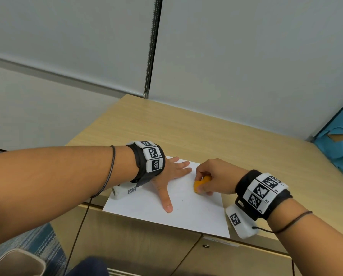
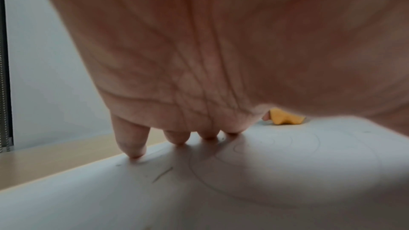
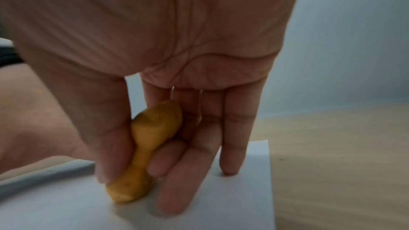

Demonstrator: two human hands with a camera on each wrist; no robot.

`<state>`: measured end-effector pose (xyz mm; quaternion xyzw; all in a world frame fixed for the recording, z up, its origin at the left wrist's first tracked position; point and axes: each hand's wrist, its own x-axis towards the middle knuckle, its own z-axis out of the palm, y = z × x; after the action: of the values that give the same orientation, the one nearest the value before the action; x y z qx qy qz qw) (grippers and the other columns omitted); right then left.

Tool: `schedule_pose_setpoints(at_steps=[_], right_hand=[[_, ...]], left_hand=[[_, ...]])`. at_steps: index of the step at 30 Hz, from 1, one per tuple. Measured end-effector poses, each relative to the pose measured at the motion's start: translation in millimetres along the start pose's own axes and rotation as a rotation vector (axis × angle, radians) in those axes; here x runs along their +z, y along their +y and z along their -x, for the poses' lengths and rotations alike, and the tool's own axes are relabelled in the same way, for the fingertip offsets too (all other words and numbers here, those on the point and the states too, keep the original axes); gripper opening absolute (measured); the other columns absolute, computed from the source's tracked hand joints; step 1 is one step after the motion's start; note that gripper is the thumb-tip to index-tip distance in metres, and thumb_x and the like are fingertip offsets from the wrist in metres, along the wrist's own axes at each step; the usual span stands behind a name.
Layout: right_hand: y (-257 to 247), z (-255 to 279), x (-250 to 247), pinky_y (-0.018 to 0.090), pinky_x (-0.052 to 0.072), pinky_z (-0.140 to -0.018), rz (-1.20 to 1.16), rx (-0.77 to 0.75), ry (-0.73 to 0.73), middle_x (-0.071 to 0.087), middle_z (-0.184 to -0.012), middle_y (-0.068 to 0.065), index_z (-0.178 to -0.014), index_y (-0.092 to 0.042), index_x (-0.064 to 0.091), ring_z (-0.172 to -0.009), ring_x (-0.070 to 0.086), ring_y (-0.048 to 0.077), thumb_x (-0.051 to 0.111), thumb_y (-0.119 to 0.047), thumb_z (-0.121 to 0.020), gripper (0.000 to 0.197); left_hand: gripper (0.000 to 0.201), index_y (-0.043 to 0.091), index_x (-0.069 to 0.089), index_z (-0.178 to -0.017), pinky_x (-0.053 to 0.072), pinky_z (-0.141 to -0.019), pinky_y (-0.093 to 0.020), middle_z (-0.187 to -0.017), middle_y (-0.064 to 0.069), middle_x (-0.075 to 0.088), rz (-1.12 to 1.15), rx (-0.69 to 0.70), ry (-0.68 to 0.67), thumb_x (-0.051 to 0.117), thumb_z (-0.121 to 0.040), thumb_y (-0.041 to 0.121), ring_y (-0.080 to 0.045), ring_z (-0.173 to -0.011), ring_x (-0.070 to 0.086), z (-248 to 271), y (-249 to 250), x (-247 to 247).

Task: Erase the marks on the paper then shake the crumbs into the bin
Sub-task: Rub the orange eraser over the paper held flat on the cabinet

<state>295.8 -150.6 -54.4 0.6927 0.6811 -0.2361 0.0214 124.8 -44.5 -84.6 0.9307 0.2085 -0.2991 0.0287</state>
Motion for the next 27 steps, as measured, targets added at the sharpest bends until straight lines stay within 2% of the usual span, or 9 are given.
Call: schedule_pose_setpoints(at_steps=[3,6,9,12,16,19,21,23,27], right_hand=[[-3,-10,-1,0.03,0.058,-0.072,0.06,0.033,0.098,0.074,-0.07,-0.002,-0.092,-0.021,0.065,-0.068,0.071,0.012,0.065,-0.027,-0.086,0.009],[-5,-19,1,0.033,0.061,-0.071,0.076,0.076,0.211,0.074,-0.071,0.0,-0.093,-0.018,0.061,-0.06,0.072,0.012,0.057,-0.024,-0.089,0.008],[-8,-10,-4,0.034,0.061,-0.076,0.051,0.072,0.064,0.073,-0.078,-0.002,-0.091,-0.019,0.063,-0.059,0.073,0.009,0.065,-0.026,-0.087,0.008],[-12,4,-7,0.034,0.059,-0.078,0.052,0.041,-0.071,0.07,-0.078,-0.008,-0.092,-0.02,0.066,-0.062,0.074,0.011,0.071,-0.027,-0.086,0.01],[-13,-2,-5,0.028,0.056,-0.071,0.068,0.076,0.007,0.073,-0.08,-0.005,-0.093,-0.021,0.062,-0.061,0.073,0.008,0.067,-0.027,-0.089,0.008],[-15,-12,1,0.035,0.06,-0.075,0.071,0.104,0.096,0.072,-0.089,-0.001,-0.095,-0.018,0.061,-0.057,0.072,0.009,0.061,-0.025,-0.091,0.008],[-17,-10,6,0.037,0.061,-0.075,0.102,0.094,0.138,0.072,-0.084,0.0,-0.096,-0.017,0.061,-0.059,0.073,0.013,0.057,-0.022,-0.09,0.009],[-18,-1,8,0.034,0.061,-0.072,0.081,0.059,0.109,0.07,-0.079,-0.002,-0.094,-0.018,0.062,-0.06,0.073,0.012,0.058,-0.021,-0.091,0.006],[-14,16,1,0.03,0.057,-0.074,-0.014,0.018,-0.085,0.067,-0.085,-0.007,-0.093,-0.021,0.065,-0.062,0.074,0.011,0.072,-0.026,-0.088,0.009]], left_hand=[[0.142,0.03,-0.026,-0.154,0.003,-0.118,-0.061,-0.161,0.01,-0.032,-0.007,0.004,-0.004,0.069,-0.063,0.083,-0.022,-0.152,-0.02,-1,-1,1],[0.142,0.031,-0.026,-0.154,0.002,-0.118,-0.063,-0.161,0.011,-0.033,-0.008,0.01,-0.005,0.068,-0.062,0.084,-0.023,-0.152,-0.021,-2,-2,2],[0.14,0.031,-0.026,-0.154,0.001,-0.119,-0.064,-0.161,0.012,-0.034,-0.003,0.003,0.0,0.069,-0.064,0.082,-0.021,-0.152,-0.021,0,-2,3],[0.14,0.031,-0.026,-0.154,0.0,-0.12,-0.063,-0.16,0.011,-0.034,0.012,0.008,0.002,0.07,-0.064,0.081,-0.021,-0.151,-0.022,-1,-1,3],[0.141,0.031,-0.026,-0.154,0.0,-0.119,-0.061,-0.161,0.01,-0.033,0.019,0.008,0.0,0.07,-0.063,0.081,-0.022,-0.151,-0.023,-3,-2,4],[0.141,0.03,-0.026,-0.154,0.001,-0.118,-0.062,-0.162,0.01,-0.032,0.008,0.005,0.003,0.069,-0.064,0.082,-0.023,-0.152,-0.022,-1,-1,3],[0.14,0.029,-0.025,-0.154,0.001,-0.119,-0.062,-0.162,0.009,-0.032,0.004,0.003,0.003,0.069,-0.065,0.081,-0.024,-0.152,-0.021,1,-1,2],[0.139,0.028,-0.024,-0.155,0.0,-0.118,-0.062,-0.162,0.008,-0.031,0.001,-0.002,0.003,0.07,-0.066,0.08,-0.024,-0.152,-0.021,2,1,1],[0.139,0.027,-0.024,-0.155,0.0,-0.119,-0.06,-0.163,0.007,-0.03,-0.002,-0.01,-0.008,0.07,-0.067,0.078,-0.025,-0.152,-0.02,3,3,-1]])
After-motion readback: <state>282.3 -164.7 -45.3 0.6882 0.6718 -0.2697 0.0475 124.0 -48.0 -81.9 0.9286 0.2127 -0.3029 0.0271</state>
